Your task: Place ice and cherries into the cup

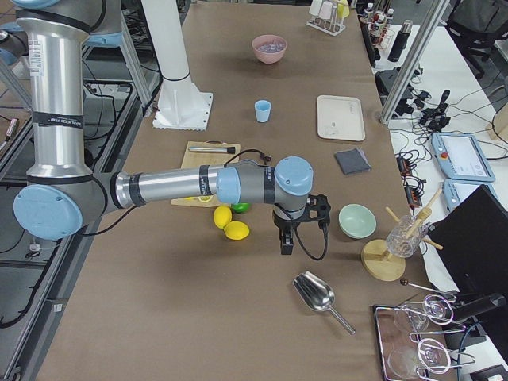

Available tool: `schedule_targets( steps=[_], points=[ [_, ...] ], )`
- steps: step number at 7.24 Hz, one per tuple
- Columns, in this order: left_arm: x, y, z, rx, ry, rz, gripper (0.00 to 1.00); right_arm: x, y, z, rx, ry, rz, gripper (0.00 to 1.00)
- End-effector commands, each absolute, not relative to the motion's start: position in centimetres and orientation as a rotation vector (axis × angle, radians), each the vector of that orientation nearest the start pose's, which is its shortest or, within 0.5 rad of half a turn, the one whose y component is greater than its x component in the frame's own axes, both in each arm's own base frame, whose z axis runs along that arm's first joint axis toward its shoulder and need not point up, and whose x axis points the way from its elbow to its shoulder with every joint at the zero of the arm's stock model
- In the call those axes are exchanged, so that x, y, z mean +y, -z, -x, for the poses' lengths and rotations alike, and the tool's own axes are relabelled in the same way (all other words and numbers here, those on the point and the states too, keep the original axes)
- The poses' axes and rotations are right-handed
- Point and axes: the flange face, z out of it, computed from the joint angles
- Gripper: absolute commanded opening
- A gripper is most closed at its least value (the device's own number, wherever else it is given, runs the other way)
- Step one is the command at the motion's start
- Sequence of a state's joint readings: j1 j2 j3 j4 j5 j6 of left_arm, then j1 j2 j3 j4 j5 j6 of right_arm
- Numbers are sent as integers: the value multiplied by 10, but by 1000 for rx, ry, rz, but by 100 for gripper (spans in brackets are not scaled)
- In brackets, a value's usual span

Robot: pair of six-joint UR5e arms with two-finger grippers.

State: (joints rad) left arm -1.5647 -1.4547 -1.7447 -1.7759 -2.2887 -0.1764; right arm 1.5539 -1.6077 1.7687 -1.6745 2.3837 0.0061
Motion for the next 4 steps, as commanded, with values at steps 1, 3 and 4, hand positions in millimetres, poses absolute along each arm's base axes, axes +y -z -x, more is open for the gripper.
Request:
schedule_targets(
  steps=[1, 3, 4],
  points=[
    [-459, -607, 65, 734, 64, -191, 98, -476, -587, -53, -810, 33, -44, 100],
    [-461, -605, 65, 728, 60, -206, 98, -476, -588, -53, -806, 33, -44, 100],
    [-461, -607, 65, 729, 56, -215, 98, -477, -588, -54, -804, 34, -46, 100]
  ],
)
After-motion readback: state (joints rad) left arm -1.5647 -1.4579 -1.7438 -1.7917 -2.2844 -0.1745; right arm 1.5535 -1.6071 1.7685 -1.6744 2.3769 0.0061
